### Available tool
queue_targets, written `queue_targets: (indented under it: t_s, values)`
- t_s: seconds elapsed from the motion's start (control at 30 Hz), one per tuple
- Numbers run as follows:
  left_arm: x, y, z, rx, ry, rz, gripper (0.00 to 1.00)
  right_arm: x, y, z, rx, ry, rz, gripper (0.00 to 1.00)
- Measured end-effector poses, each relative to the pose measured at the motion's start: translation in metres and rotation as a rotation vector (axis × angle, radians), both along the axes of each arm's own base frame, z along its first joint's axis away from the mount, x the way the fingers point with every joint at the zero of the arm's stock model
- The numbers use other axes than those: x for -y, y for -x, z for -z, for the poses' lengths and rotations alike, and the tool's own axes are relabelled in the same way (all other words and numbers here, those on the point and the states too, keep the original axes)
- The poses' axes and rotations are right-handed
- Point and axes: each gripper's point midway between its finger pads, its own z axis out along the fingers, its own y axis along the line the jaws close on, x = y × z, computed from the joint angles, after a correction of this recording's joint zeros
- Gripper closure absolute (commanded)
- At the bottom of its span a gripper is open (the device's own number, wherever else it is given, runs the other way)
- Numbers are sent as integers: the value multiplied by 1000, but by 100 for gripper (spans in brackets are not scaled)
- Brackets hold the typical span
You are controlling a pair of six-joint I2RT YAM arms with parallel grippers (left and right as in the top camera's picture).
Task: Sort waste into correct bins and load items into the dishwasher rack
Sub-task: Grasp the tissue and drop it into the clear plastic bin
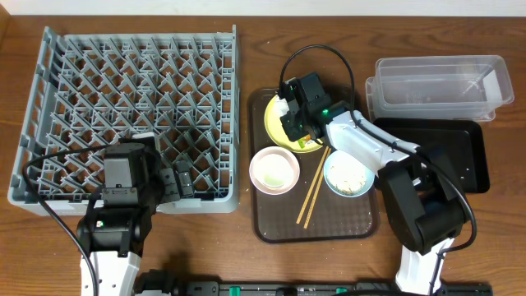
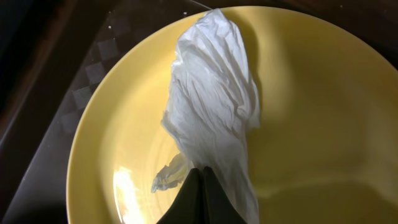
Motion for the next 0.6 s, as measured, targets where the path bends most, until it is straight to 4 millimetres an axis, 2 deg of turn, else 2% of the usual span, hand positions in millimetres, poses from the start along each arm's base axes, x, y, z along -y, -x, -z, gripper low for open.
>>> queue_targets:
  t_s: [0.17,0.27,0.37,0.47,0.57,0.6]
  values:
    - [0,0,0,0,0,0,1,2,1,0,-2,8,4,99]
    - [0,0,0,0,0,0,1,3,-1,-12,21,3,9,99]
    - [0,0,0,0,0,0,1,5,-6,-48,93,-21,24,99]
    - [0,0,0,0,0,0,1,12,-11,-96,183,-61,45,99]
    - [0,0,0,0,0,0,1,23,-15,-127,243,-87,72,98]
    - [0,0,0,0,0,0,1,25,-16,-132,253,-91,76,94]
